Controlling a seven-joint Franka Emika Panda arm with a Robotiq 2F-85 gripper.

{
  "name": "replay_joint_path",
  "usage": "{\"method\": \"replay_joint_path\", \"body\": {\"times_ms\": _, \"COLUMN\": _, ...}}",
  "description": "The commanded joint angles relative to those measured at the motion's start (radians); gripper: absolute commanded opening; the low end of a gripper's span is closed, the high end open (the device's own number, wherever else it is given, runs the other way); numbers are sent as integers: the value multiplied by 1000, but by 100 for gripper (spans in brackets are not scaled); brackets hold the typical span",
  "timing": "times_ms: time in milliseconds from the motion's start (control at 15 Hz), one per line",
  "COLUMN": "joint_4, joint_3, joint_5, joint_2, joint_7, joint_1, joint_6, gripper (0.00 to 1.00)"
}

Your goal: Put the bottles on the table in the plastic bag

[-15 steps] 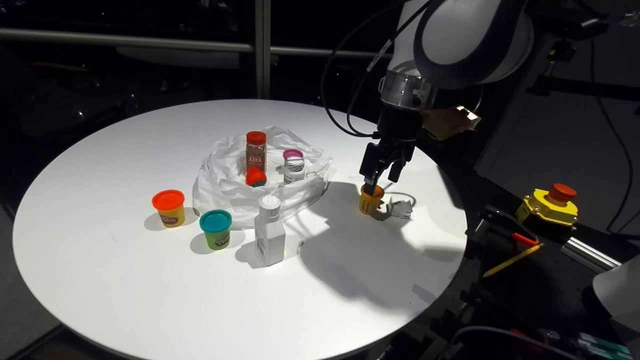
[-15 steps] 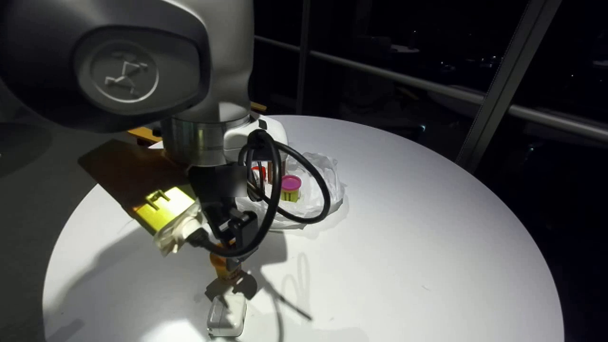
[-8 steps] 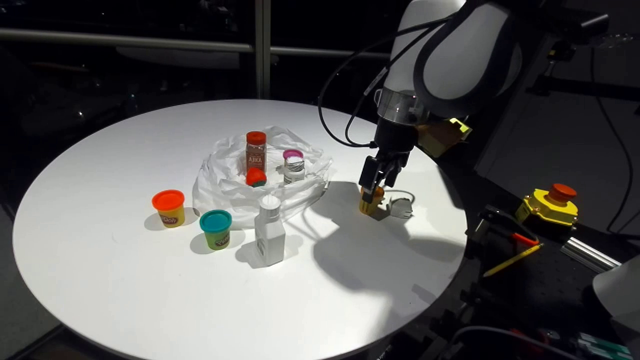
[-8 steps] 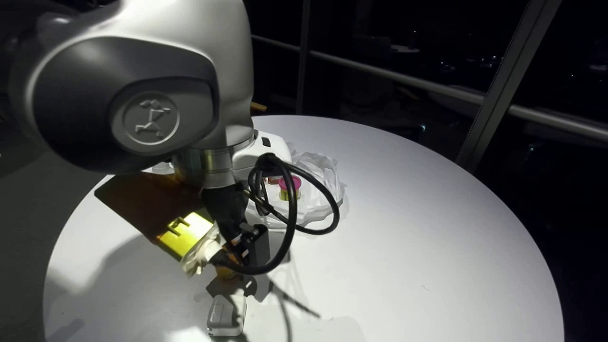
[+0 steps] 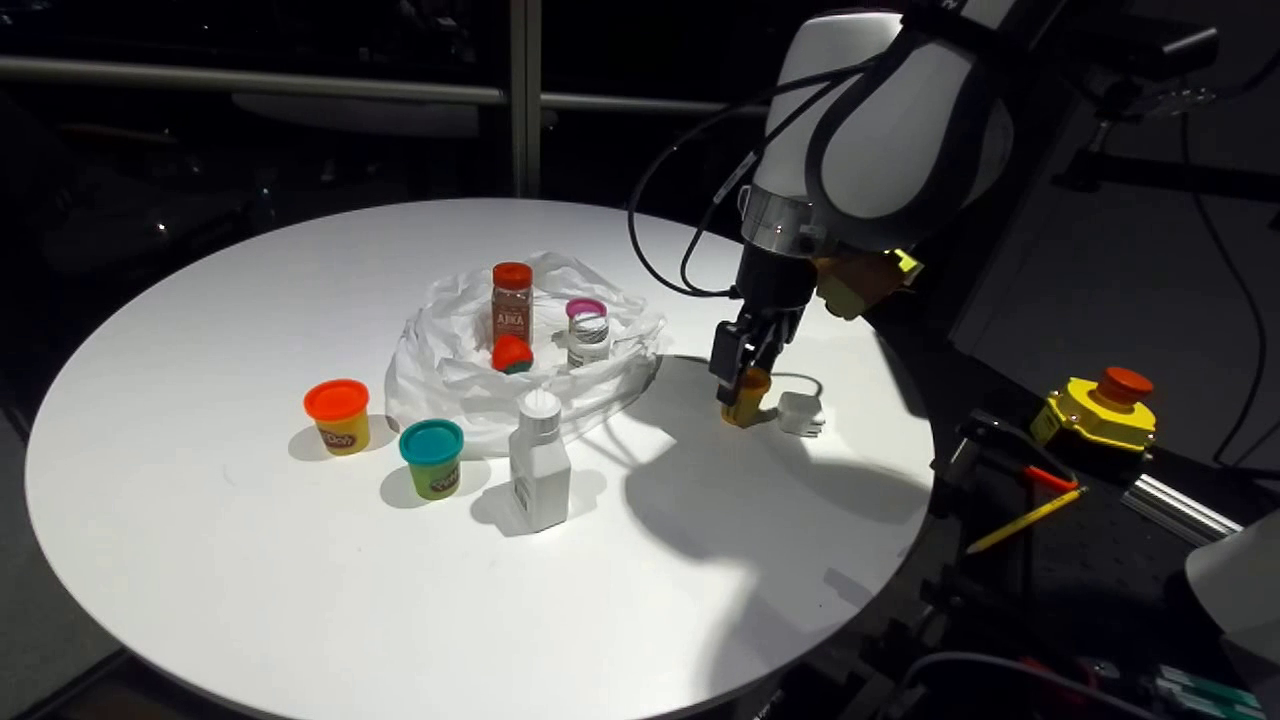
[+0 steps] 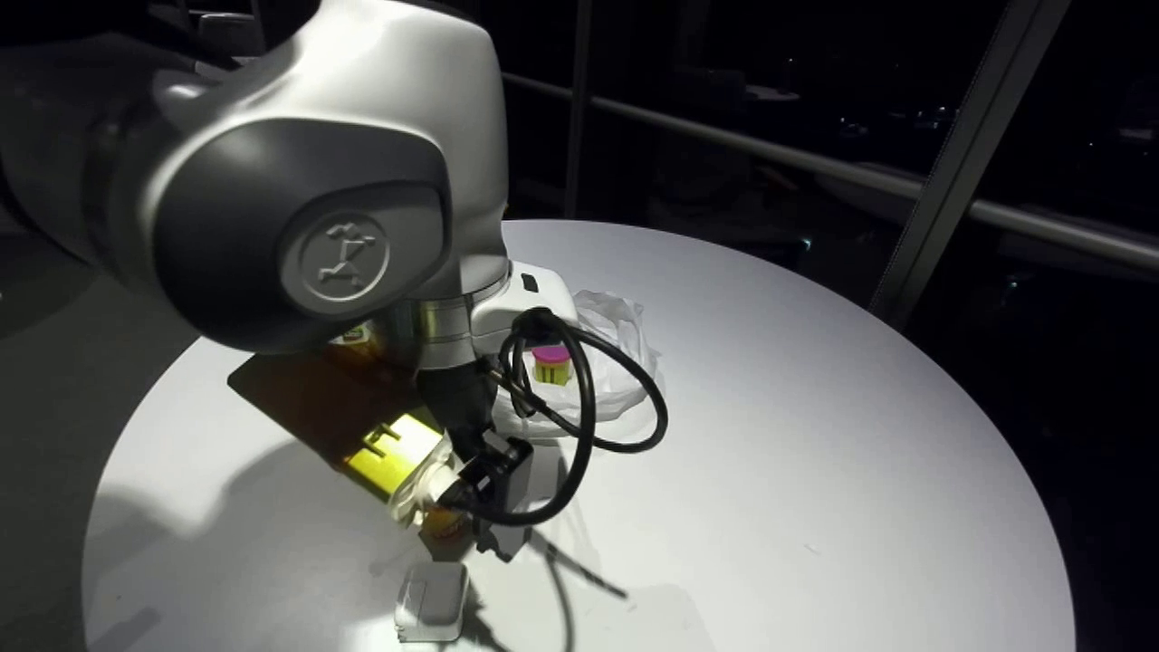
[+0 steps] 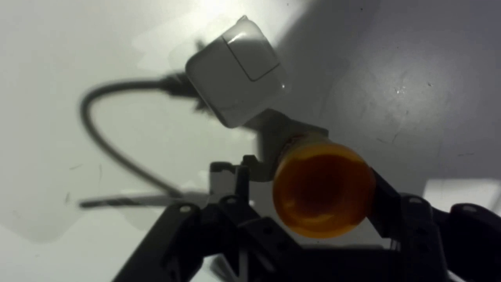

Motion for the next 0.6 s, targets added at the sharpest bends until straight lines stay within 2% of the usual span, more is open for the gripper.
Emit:
{"method": "replay_joint_path", "body": {"times_ms": 0, "joint_4": 16, "joint_3": -10, "joint_5": -19, "joint_2": 8, "joint_7": 25, "joint_1": 12, "joint_6": 23, "gripper": 44}}
{"method": "replay_joint_path", "body": {"times_ms": 67, "joint_4": 9, "joint_3": -34, "joint_5": -33, "joint_2": -13, "joint_7": 44, "joint_1": 33, "joint_6": 16, "gripper": 35}}
{"method": "replay_joint_path", "body": {"times_ms": 200, "joint_4": -6, "joint_3": -81, "joint_5": -55, "joint_2": -78, "joint_7": 91, "joint_1": 80, "joint_6": -17, "gripper": 24}}
{"method": "replay_joint_path", "body": {"times_ms": 467, "joint_4": 31, "joint_3": -130, "joint_5": -100, "joint_2": -208, "joint_7": 216, "joint_1": 148, "joint_6": -94, "gripper": 24}}
{"method": "replay_joint_path", "body": {"times_ms": 533, "joint_4": 70, "joint_3": -119, "joint_5": -106, "joint_2": -221, "joint_7": 242, "joint_1": 145, "joint_6": -122, "gripper": 24}}
